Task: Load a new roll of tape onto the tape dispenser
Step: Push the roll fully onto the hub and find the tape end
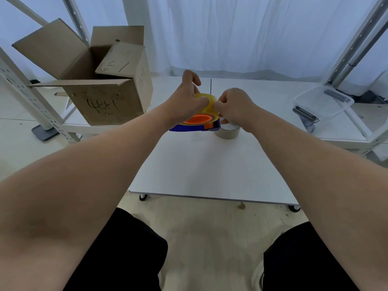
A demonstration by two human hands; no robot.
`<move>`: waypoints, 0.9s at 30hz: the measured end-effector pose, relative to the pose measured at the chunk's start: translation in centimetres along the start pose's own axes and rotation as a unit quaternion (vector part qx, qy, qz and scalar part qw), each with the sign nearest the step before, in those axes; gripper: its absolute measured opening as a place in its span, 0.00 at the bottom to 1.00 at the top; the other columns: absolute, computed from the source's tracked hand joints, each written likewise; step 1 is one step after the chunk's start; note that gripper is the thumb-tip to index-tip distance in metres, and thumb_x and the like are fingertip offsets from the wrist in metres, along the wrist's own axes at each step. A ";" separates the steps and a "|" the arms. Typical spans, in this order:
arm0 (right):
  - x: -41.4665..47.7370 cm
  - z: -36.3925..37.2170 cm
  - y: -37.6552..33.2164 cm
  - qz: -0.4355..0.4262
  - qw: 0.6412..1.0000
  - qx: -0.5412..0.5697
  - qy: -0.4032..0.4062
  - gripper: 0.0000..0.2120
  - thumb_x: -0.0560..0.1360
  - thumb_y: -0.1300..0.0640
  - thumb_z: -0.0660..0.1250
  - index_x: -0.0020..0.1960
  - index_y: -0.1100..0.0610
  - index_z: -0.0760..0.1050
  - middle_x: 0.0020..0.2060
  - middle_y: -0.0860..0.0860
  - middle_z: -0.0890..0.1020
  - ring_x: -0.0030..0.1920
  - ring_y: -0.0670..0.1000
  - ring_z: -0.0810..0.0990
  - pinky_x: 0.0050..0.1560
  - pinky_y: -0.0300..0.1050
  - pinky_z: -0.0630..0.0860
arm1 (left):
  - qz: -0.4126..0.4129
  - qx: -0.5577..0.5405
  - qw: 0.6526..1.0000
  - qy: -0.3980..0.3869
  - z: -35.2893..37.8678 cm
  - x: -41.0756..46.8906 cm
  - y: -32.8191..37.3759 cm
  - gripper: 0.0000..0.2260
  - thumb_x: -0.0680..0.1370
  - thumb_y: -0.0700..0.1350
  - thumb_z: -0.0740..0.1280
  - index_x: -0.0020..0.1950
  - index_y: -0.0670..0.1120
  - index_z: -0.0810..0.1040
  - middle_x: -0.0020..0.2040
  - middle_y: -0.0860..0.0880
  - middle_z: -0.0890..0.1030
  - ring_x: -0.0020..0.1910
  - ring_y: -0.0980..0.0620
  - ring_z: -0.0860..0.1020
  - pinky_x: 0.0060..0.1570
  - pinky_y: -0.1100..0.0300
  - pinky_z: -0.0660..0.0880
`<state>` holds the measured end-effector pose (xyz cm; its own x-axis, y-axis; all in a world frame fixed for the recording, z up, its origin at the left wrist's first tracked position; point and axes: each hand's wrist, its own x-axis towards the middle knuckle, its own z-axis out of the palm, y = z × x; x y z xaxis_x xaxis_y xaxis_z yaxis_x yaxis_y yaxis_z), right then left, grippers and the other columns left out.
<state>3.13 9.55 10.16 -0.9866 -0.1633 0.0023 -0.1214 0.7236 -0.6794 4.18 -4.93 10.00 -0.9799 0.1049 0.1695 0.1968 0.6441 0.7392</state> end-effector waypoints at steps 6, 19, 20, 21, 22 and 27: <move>-0.3 -0.5 0.2 0.013 0.997 0.070 -0.018 0.10 0.77 0.56 0.59 0.49 0.62 0.75 0.48 0.60 0.80 0.48 0.58 0.82 0.52 0.53 0.81 | -0.007 -0.012 1.000 0.010 -0.1 0.1 0.0 0.18 0.75 0.46 0.65 0.56 0.52 0.57 0.49 0.49 0.73 0.42 0.50 0.75 0.38 0.65 0.73; -0.5 -0.9 0.1 0.015 0.989 0.141 0.028 0.10 0.73 0.52 0.70 0.47 0.60 0.77 0.49 0.57 0.82 0.50 0.55 0.82 0.52 0.49 0.81 | -0.043 -0.053 0.997 0.035 -0.6 0.1 0.3 0.18 0.75 0.47 0.65 0.57 0.52 0.57 0.53 0.48 0.73 0.49 0.47 0.76 0.45 0.57 0.76; -0.5 -0.9 0.1 0.015 0.990 0.138 0.031 0.09 0.74 0.53 0.69 0.46 0.60 0.77 0.49 0.57 0.83 0.49 0.54 0.83 0.52 0.49 0.81 | -0.043 -0.052 0.997 0.034 -0.6 0.1 0.3 0.18 0.75 0.47 0.65 0.57 0.52 0.57 0.53 0.48 0.73 0.49 0.47 0.76 0.44 0.58 0.76; -0.4 -0.8 0.1 0.014 0.990 0.133 0.035 0.09 0.74 0.53 0.69 0.45 0.59 0.77 0.48 0.57 0.83 0.49 0.54 0.83 0.52 0.48 0.81 | -0.042 -0.050 0.997 0.034 -0.6 0.0 0.3 0.18 0.75 0.47 0.65 0.57 0.52 0.57 0.53 0.48 0.73 0.49 0.47 0.76 0.44 0.58 0.76; -0.4 -0.7 0.1 0.012 0.991 0.127 0.041 0.08 0.74 0.54 0.69 0.45 0.59 0.77 0.47 0.57 0.83 0.48 0.54 0.83 0.51 0.48 0.81 | -0.042 -0.049 0.997 0.035 -0.6 0.0 0.3 0.18 0.75 0.47 0.65 0.57 0.52 0.57 0.53 0.48 0.73 0.48 0.48 0.76 0.43 0.59 0.75; -0.2 -0.4 -0.1 -0.006 0.996 0.067 0.065 0.07 0.74 0.56 0.69 0.41 0.60 0.79 0.43 0.57 0.84 0.46 0.55 0.83 0.52 0.52 0.81 | -0.041 -0.033 0.998 0.036 -0.5 0.1 0.2 0.17 0.75 0.46 0.65 0.56 0.51 0.57 0.50 0.48 0.73 0.45 0.49 0.75 0.39 0.62 0.72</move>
<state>3.27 9.75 10.56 -0.9920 -0.0769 0.0998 -0.1259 0.6244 -0.7709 4.15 -5.18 10.48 -0.9886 -0.0030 0.1507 0.1192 0.5969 0.7934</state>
